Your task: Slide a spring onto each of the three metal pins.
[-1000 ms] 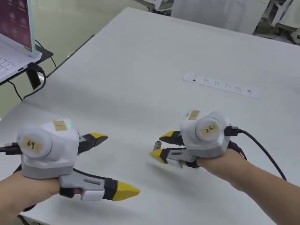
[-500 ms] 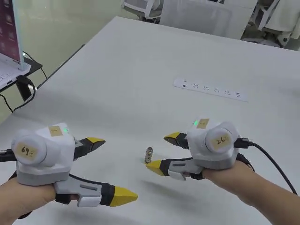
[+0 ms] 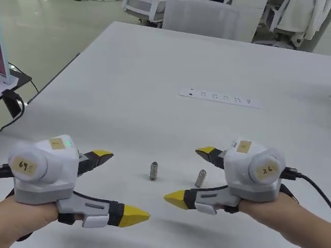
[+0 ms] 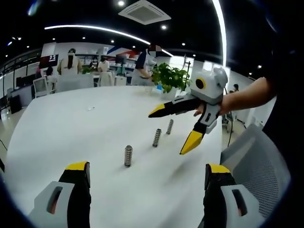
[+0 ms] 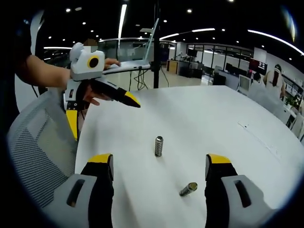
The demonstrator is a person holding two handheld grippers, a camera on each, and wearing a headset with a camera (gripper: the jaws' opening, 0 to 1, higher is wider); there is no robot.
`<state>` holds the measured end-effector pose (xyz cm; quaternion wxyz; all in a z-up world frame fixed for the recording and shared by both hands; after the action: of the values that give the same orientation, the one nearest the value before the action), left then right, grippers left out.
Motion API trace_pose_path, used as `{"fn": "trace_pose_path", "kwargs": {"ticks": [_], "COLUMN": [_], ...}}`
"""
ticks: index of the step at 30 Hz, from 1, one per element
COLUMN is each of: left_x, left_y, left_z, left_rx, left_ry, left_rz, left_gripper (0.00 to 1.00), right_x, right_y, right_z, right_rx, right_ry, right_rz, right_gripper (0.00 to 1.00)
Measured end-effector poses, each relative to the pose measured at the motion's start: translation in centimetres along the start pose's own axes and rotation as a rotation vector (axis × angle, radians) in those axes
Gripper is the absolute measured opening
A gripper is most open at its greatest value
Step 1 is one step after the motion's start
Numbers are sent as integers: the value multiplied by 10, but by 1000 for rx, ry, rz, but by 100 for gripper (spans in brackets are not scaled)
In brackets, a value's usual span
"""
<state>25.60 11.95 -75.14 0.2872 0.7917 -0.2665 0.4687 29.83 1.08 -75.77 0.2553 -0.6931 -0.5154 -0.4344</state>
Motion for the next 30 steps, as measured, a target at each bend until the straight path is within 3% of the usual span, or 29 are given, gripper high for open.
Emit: {"fn": "trace_pose_path", "kwargs": {"ticks": [13,15,30], "left_x": [5,7,4], "left_y": [12,15,16], "left_z": [9,9,10], "left_rx": [-35,-45,-52], "left_ry": [2,14,9], "left_rz": [4,27,8], "left_gripper": [98,95,98], "right_x": [-29,-32,-60], "right_y": [5,4,13], "right_z": [-53,-60,-94], "right_rx": [-52,-58,-124], "right_ry": [58,58,34], "right_rz": [73,84,152], "right_gripper": [96,99,99]}}
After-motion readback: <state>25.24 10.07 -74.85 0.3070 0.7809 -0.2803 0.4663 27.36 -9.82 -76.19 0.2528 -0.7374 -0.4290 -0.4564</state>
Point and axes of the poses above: the centre of the closed fingertips' face, and the gripper's own axes: z roughly forward along the fingers, y roughly to its right, x roughly out of its top, the point moved 2 cm from there along -z, roughly backward along the fingers, and after that the axes turned 3 degrees about -z, right-handed, at the moved point
